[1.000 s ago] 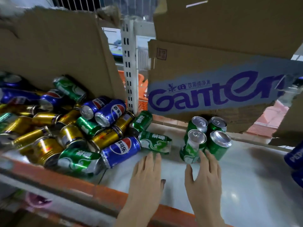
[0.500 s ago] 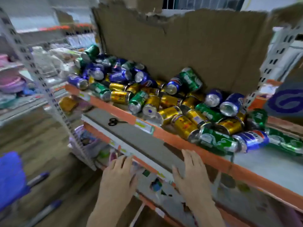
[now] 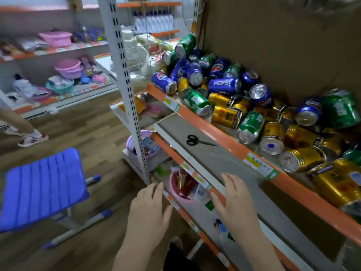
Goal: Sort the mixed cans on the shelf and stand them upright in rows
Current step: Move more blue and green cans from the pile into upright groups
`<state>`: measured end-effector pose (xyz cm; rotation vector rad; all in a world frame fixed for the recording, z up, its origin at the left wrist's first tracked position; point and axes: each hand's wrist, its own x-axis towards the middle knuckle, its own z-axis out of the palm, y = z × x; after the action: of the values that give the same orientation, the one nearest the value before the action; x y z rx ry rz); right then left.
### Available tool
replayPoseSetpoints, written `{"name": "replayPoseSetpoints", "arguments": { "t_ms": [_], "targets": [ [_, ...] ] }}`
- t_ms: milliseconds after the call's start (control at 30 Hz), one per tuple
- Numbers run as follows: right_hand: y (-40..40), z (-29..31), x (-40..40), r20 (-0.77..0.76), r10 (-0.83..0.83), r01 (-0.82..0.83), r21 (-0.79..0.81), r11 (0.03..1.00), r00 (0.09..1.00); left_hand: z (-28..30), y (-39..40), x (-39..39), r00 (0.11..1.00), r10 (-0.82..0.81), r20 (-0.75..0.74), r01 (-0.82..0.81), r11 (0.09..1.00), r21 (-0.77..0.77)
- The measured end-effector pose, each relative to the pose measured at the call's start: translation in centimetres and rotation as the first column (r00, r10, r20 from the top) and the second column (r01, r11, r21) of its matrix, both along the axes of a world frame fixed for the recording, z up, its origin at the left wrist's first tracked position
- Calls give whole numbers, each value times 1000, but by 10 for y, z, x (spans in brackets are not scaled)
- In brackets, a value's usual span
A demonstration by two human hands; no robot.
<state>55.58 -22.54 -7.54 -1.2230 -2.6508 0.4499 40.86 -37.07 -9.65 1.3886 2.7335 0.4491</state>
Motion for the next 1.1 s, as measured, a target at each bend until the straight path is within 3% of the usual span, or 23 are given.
{"name": "replayPoseSetpoints", "arguments": {
  "t_ms": [100,300,500,567,700,800,1100],
  "targets": [
    [10,-6,-43,-12,39,-39,-30,999,999,6,13,-29,999,1,46,0,1000,-13],
    [70,-9,-140,-99,42,-45,-28,999,994,16,71,-126,1000,13,-14,-14,999,-46],
    [142,18,-215,-241,-10,46,144,989,970,58,159,-213,993,-51,-106,56,997,46],
    [160,27,-225,-257,-30,75,167,983,966,57,180,-230,987,-71,-146,78,996,38],
    [185,37,-224,-255,-105,156,189,970,961,59,220,-234,982,-169,-89,170,985,11],
    [202,38,-216,-224,-178,215,157,964,958,59,250,-235,944,-277,-181,279,960,-12],
    [240,48,-223,-191,-367,402,195,895,910,81,326,-259,882,-446,-150,465,874,141]
  ]
}}
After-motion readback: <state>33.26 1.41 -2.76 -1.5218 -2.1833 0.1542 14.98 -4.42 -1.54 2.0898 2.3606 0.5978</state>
